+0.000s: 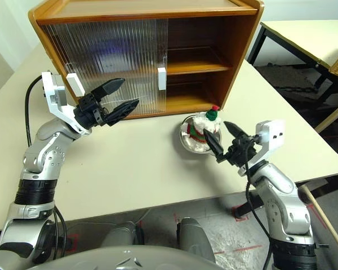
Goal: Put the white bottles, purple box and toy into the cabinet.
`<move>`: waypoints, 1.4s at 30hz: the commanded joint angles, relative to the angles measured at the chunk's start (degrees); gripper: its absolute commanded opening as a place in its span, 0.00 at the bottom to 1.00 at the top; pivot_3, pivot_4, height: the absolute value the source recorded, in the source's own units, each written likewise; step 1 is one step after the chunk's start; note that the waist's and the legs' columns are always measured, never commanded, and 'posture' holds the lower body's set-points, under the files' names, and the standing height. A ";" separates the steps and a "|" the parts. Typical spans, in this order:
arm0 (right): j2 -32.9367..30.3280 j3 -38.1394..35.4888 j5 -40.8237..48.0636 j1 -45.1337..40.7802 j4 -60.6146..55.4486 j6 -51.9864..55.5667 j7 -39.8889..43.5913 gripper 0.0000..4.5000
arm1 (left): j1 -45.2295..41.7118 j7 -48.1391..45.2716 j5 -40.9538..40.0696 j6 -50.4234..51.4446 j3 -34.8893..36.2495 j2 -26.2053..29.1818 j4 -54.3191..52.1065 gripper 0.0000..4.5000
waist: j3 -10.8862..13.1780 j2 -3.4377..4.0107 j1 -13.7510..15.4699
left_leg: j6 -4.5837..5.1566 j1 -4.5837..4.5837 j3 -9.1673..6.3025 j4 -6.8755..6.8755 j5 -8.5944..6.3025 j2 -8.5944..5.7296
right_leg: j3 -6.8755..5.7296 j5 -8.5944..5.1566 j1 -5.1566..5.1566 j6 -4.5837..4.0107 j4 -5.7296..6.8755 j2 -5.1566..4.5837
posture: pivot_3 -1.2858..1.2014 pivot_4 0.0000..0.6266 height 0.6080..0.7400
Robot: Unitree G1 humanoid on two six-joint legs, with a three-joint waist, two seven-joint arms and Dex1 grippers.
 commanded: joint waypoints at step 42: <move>-2.60 0.19 0.34 -11.03 6.35 -1.82 -0.76 0.00 | -0.95 1.18 0.79 -0.28 0.19 0.12 0.83 1.00 | 0.00 0.01 0.00 | 0.04 0.01 0.02 0.02 0.02 -0.03 | 0.07 0.05 0.00 0.06 0.04 0.00 | 0.52 0.00 1.00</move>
